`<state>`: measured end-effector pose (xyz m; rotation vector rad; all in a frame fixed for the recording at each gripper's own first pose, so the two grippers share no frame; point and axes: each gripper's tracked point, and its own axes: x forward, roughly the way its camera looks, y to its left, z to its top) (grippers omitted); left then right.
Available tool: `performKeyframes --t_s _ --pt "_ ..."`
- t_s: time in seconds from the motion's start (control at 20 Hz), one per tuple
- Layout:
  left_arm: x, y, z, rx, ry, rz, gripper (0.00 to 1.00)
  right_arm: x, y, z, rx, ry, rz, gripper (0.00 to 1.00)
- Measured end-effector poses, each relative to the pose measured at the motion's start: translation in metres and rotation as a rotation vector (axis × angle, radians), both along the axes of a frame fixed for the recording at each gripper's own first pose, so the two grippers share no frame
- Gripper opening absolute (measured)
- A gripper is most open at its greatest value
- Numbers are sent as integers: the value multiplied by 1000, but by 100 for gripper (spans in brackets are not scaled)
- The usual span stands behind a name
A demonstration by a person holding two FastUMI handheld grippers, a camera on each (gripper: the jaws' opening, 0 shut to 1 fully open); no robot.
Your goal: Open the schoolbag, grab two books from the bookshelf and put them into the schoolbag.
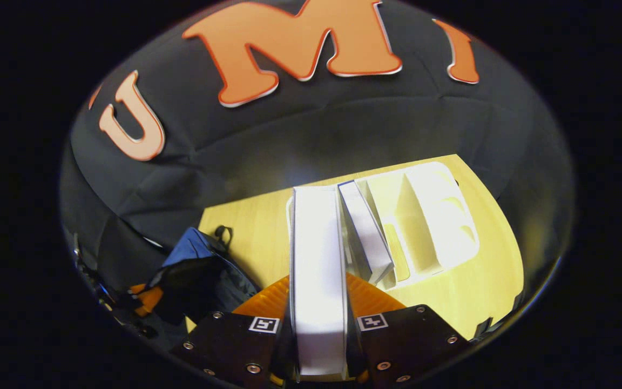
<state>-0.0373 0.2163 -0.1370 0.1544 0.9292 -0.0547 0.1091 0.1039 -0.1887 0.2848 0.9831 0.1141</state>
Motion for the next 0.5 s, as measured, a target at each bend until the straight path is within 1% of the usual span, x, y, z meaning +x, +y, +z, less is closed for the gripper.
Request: performKeyframes --t_s 0.15,0.25,0.35,0.5 --pt "3 1 2 -2 -4 -4 2 -17 4 33 121 -41 -58 37" --pt "3 1 1 1 1 -9 2 -29 10 43 201 -49 -80 37" --pt "6 4 2 6 4 -11 2 -38 30 41 295 -35 -87 37" --pt "8 6 3 23 23 -33 2 -65 65 29 402 15 -83 37"
